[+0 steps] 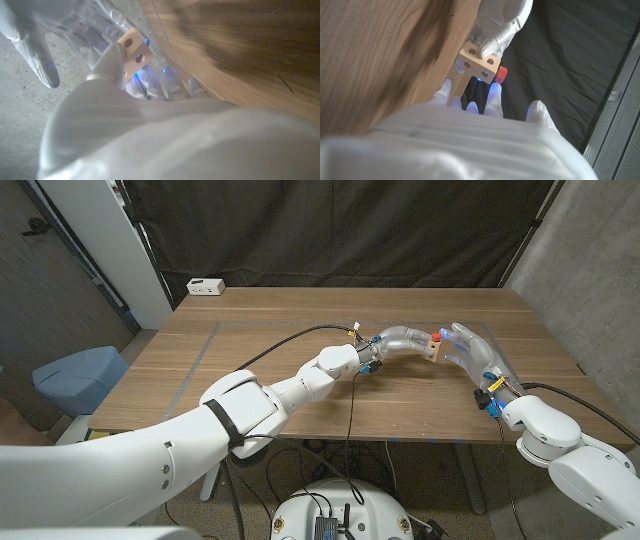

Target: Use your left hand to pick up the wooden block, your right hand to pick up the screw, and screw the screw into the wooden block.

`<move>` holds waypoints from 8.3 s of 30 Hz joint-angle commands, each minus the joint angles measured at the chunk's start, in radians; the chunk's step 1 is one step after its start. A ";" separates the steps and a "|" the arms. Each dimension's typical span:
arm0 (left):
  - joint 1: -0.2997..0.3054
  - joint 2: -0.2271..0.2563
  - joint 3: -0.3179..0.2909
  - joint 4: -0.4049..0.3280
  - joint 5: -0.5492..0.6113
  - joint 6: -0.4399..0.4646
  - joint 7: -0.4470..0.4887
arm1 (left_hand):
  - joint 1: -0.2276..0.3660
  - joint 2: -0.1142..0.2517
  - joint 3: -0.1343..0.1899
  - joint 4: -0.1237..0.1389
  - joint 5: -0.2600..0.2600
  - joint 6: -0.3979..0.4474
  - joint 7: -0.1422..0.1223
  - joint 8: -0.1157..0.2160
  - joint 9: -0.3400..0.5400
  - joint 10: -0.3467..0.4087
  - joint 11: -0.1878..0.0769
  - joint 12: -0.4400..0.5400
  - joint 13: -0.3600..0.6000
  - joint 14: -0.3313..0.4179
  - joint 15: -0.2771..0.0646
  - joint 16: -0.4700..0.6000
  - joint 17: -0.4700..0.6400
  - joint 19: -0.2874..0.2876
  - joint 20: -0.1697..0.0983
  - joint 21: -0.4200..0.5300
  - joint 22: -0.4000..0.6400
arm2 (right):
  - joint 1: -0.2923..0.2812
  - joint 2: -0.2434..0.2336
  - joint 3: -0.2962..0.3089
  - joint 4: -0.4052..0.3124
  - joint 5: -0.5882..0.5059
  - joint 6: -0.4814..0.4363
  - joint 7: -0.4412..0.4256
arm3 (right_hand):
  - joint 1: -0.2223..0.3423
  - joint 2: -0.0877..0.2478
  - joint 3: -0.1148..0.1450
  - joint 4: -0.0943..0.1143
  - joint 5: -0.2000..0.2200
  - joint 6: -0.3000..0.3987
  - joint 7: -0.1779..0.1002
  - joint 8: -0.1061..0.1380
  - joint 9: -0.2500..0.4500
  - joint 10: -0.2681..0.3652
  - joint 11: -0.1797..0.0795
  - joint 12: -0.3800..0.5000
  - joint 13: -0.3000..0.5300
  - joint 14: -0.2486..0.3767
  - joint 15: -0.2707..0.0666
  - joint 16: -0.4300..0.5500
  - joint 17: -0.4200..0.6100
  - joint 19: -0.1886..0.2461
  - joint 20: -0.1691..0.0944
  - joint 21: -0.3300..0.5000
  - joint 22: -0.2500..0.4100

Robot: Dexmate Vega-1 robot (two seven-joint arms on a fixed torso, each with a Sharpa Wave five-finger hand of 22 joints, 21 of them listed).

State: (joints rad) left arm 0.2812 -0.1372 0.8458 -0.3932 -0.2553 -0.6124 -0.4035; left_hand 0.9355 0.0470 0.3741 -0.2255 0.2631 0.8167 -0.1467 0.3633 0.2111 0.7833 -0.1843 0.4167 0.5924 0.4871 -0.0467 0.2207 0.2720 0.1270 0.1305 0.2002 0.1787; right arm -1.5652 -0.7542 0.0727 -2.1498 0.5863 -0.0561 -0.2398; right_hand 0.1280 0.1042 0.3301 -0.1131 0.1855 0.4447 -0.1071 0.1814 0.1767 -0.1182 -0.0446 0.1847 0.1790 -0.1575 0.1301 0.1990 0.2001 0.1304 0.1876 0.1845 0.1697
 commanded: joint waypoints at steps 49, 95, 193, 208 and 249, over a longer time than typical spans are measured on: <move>-0.022 -0.007 0.001 0.021 -0.018 0.071 0.007 | -0.076 0.090 0.071 0.074 0.005 0.075 0.030 0.010 0.006 0.009 -0.002 0.034 0.005 0.009 -0.057 0.004 0.000 0.004 0.005 0.006 0.005 | 0.034 -0.014 -0.034 0.002 0.021 -0.026 -0.026 | 0.002 0.006 0.003 0.000 0.004 0.200 0.071 0.040 0.003 0.109 -0.025 0.028 0.002 0.036 -0.014 0.018 -0.002 0.028 -0.008 0.012 0.002; -0.018 0.000 0.004 0.016 -0.014 0.043 0.003 | -0.077 0.091 0.075 0.073 0.005 0.076 0.029 0.009 0.006 0.009 -0.001 0.035 0.005 0.011 -0.057 0.004 0.000 0.006 0.005 0.007 0.004 | -0.025 -0.014 0.011 -0.021 0.019 0.000 -0.034 | 0.004 0.008 0.005 0.001 0.004 0.259 0.080 0.035 0.004 0.143 -0.005 0.022 0.003 0.053 -0.013 0.019 -0.002 0.032 -0.005 0.008 0.001; -0.007 0.011 0.005 0.006 0.006 0.000 0.012 | -0.073 0.091 0.075 0.072 0.004 0.076 0.028 0.009 0.006 0.009 -0.002 0.035 0.003 0.009 -0.058 0.005 0.002 0.006 0.004 0.006 0.004 | 0.029 -0.014 -0.043 0.001 0.016 0.008 -0.045 | -0.009 -0.002 -0.003 0.002 0.005 0.174 0.086 0.041 0.002 0.084 -0.013 0.023 0.002 0.028 0.001 0.014 -0.001 0.015 0.008 0.009 0.001; -0.007 0.011 0.003 0.007 0.002 0.004 0.009 | -0.074 0.091 0.075 0.073 0.004 0.075 0.031 0.009 0.006 0.008 -0.003 0.035 0.004 0.010 -0.057 0.005 0.002 0.006 0.005 0.006 0.004 | 0.013 -0.006 -0.035 -0.013 0.011 0.001 -0.053 | -0.003 0.001 0.001 -0.001 0.005 0.216 0.096 0.042 0.002 0.125 -0.007 0.029 0.002 0.048 -0.004 0.018 -0.003 0.030 0.001 0.012 0.001; 0.001 0.018 -0.001 -0.005 0.005 -0.023 -0.003 | -0.074 0.093 0.077 0.072 0.004 0.074 0.030 0.009 0.006 0.009 -0.001 0.036 0.004 0.010 -0.057 0.005 0.002 0.006 0.004 0.006 0.004 | -0.045 -0.001 0.005 -0.026 0.006 0.042 -0.015 | 0.004 0.004 0.008 -0.003 0.005 0.303 0.110 0.042 0.003 0.177 -0.005 0.026 0.002 0.080 -0.009 0.021 -0.005 0.042 -0.001 0.009 0.001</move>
State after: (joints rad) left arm 0.2795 -0.1203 0.8459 -0.3950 -0.2543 -0.6286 -0.4064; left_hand 0.9369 0.0482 0.3770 -0.2284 0.2615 0.8168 -0.1467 0.3644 0.2100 0.7859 -0.1862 0.4167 0.5907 0.4871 -0.0467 0.2207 0.2713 0.1270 0.1305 0.2002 0.1787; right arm -1.5784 -0.7604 0.0490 -2.1568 0.5982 -0.0163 -0.2448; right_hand 0.1241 0.1004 0.3315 -0.1145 0.1855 0.7398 0.0018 0.2237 0.1766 0.0502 -0.0482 0.2079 0.1789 -0.0803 0.1178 0.2184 0.1953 0.1699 0.1842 0.1894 0.1676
